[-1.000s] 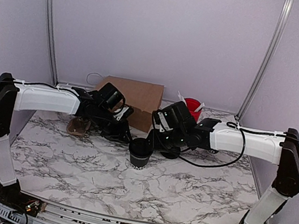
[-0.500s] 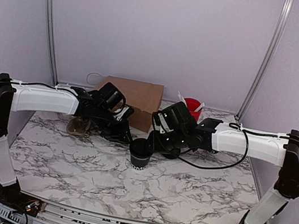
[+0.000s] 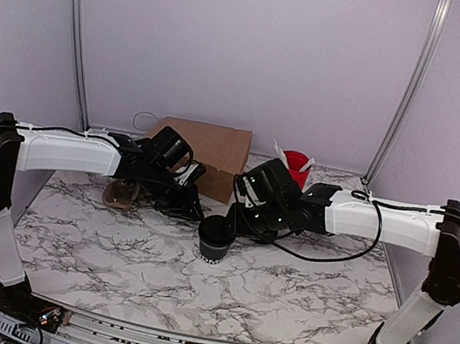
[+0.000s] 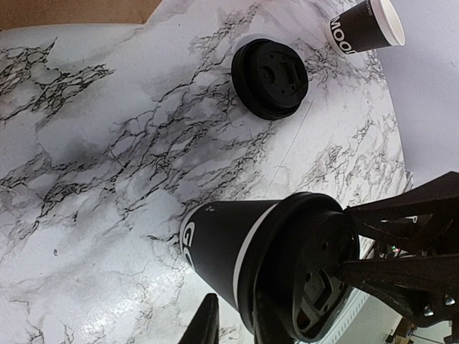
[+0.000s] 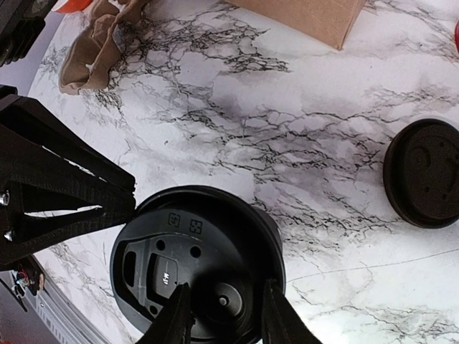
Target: Pack the takeout coffee
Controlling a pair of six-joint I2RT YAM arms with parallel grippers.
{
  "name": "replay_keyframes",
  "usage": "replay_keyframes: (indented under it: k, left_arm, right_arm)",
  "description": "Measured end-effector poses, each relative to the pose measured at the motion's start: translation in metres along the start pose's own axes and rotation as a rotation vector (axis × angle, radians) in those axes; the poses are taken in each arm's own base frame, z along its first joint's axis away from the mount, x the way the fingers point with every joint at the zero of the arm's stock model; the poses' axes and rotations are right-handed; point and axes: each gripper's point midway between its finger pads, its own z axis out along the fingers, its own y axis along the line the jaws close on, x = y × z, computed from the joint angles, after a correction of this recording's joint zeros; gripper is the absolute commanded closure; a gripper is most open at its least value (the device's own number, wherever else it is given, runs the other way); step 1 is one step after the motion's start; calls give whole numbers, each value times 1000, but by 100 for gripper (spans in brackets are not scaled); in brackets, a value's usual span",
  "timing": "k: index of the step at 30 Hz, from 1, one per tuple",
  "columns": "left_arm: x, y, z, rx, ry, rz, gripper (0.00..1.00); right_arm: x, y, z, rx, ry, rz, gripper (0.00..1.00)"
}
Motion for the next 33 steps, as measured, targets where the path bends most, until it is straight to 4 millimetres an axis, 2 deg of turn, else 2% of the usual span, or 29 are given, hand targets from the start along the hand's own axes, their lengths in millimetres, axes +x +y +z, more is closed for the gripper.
replay_keyframes:
  k: [6,21,33]
  left_arm:
    - [0,2,0,-8,-3,0,83]
    - [8,7,0,-14,6,-5,84]
    - [9,7,3,-6,0,12,88]
  right_arm:
    - [0,-1,1,3,-2,0,69]
    - [-15,-1,10,33,-53,-52,71]
    - [-16,-2,15,12,-92,-59,72]
